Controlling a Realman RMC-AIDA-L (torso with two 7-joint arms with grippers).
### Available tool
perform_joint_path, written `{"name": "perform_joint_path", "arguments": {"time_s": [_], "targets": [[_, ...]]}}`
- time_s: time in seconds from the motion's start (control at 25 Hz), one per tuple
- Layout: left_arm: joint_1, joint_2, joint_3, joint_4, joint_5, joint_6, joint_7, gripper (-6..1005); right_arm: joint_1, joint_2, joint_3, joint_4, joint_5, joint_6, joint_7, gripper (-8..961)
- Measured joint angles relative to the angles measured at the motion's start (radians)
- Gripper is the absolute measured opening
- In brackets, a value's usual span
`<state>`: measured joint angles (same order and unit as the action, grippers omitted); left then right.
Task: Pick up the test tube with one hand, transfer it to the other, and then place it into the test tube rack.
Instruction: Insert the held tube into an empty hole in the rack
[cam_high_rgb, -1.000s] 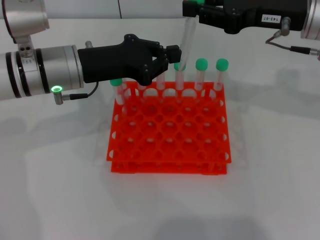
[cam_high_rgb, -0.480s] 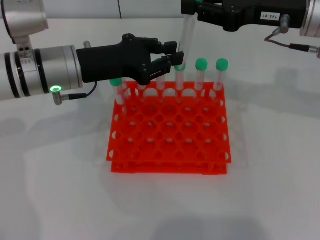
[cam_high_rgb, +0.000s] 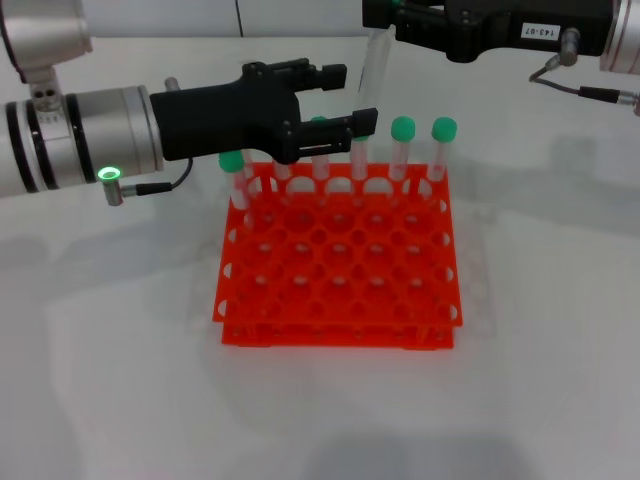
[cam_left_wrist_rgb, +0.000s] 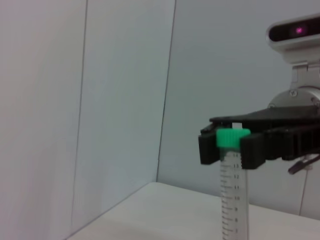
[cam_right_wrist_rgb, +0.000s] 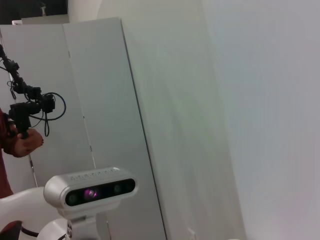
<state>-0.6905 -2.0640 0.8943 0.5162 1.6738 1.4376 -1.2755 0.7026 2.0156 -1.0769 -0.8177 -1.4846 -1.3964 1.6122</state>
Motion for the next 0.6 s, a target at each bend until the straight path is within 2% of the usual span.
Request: {"name": "perform_joint_path", "arguments": {"time_s": [0.08,0.44,0.6], "targets": [[0.018,0.000,0.000,0.033,-0.005,0.003,-0.014,666,0.000,0.000,0.000,0.000,0.000,0.000,0.000,266],[0.095,0.004,0.004,0.149,0.003,0.006,-0.143,883,-0.003,0.000,0.000,0.000,0.000,0.005,0.000,266],[0.134,0.011,0.007,0.212,0.033,0.007,-0.225,884,-0.007,0.001,0.000,0.000,0.000,0.007,0.000,266]]}}
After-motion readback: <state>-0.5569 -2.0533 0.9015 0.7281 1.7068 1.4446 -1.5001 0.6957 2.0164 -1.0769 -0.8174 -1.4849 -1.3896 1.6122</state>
